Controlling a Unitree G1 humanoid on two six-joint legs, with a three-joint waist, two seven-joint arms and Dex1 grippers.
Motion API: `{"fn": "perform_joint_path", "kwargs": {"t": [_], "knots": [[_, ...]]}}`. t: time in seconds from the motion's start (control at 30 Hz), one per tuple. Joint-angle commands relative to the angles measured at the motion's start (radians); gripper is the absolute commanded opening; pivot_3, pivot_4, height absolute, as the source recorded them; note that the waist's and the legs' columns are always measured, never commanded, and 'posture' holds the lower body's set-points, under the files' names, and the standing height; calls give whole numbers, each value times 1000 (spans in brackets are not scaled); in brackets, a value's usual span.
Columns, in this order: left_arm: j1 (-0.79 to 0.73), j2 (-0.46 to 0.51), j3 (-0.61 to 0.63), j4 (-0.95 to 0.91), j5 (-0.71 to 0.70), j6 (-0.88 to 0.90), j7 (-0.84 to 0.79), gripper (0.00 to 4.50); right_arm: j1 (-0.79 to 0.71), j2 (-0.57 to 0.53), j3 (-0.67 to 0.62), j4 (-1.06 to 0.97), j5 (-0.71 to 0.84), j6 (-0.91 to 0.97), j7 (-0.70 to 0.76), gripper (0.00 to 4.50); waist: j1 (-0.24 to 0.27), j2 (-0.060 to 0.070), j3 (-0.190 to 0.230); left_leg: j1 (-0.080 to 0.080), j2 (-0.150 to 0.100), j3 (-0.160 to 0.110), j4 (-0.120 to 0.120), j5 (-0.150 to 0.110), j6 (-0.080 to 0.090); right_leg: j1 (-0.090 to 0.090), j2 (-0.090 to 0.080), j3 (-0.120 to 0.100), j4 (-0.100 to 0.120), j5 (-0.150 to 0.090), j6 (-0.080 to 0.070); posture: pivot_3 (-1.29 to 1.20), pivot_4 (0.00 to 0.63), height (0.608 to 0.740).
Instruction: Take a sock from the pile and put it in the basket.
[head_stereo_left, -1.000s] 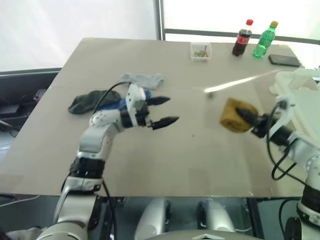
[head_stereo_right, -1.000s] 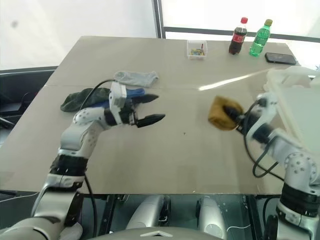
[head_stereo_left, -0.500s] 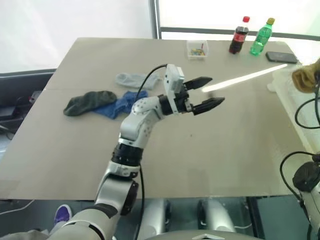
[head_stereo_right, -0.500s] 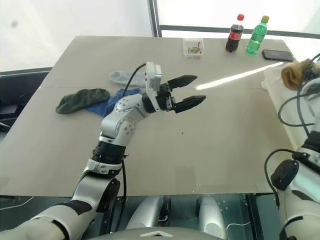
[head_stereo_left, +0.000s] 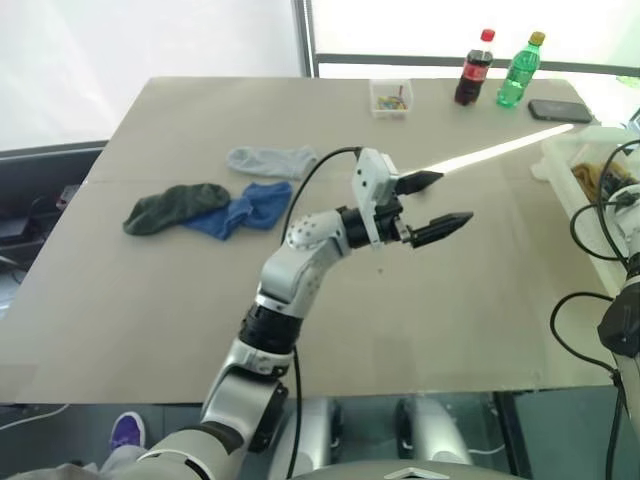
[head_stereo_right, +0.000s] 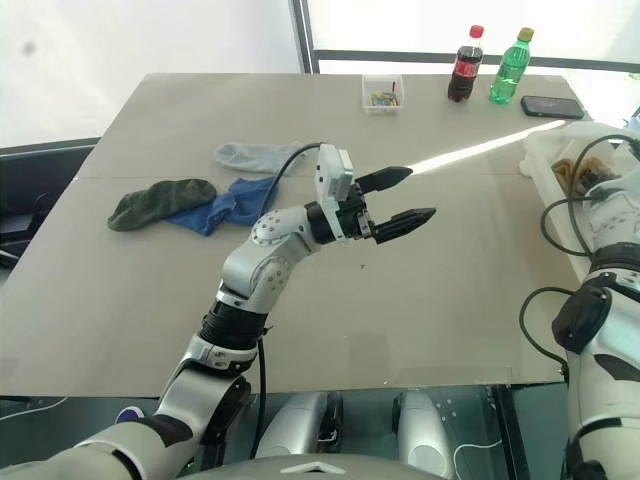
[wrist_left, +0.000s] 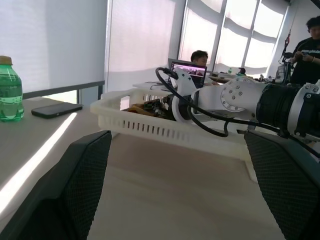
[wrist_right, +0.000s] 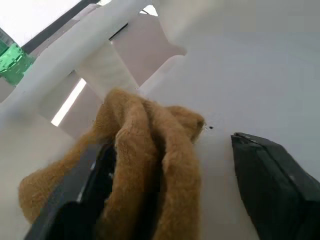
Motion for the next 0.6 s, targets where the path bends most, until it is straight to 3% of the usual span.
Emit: {"fn": "perform_joint_path", "kwargs": {"t": [0.03, 0.23, 0.33, 0.47, 0.57, 0.6], "knots": [[-7, 1, 4, -44, -12, 0, 1, 4500, 52, 0, -21, -161, 38, 56, 5, 4442, 3, 0, 0, 0, 0, 0, 0, 0, 0, 0, 0, 0, 0, 0, 0, 0, 150, 729], [-27, 8, 43, -31, -13, 23, 49, 4500, 317, 127, -133, -780, 238, 284, -82, 4442, 18, 1, -1, -1, 1, -1, 0, 0, 0, 0, 0, -1, 0, 0, 0, 0, 150, 729], [-39, 29, 48, 6, 62, -35, 102, 4500, 466, 151, -106, -1078, 272, 329, -57, 4442, 24, 3, -1, -1, 1, -1, 1, 0, 0, 0, 0, -1, 1, 0, 0, 0, 150, 729], [-56, 41, 76, 90, 166, -125, 228, 4500, 631, 145, -3, -1426, 320, 355, 43, 4442, 20, 4, -2, 0, 1, -2, 1, -3, 5, 0, 1, -1, 2, 0, 0, 0, 150, 729], [-37, 72, 113, 109, 145, -168, 195, 4500, 744, 110, 143, -1587, 270, 366, 116, 4442, 20, 4, -1, 2, 1, -1, 1, -3, 5, 0, 2, 0, 4, 0, 0, 0, 150, 729], [-24, 92, 128, 100, 115, -140, 168, 4500, 782, 90, 201, -1620, 237, 360, 145, 4213, 20, 4, -1, 2, 1, -1, 2, -3, 5, 0, 2, 0, 4, 0, 0, 0, 150, 729]]}}
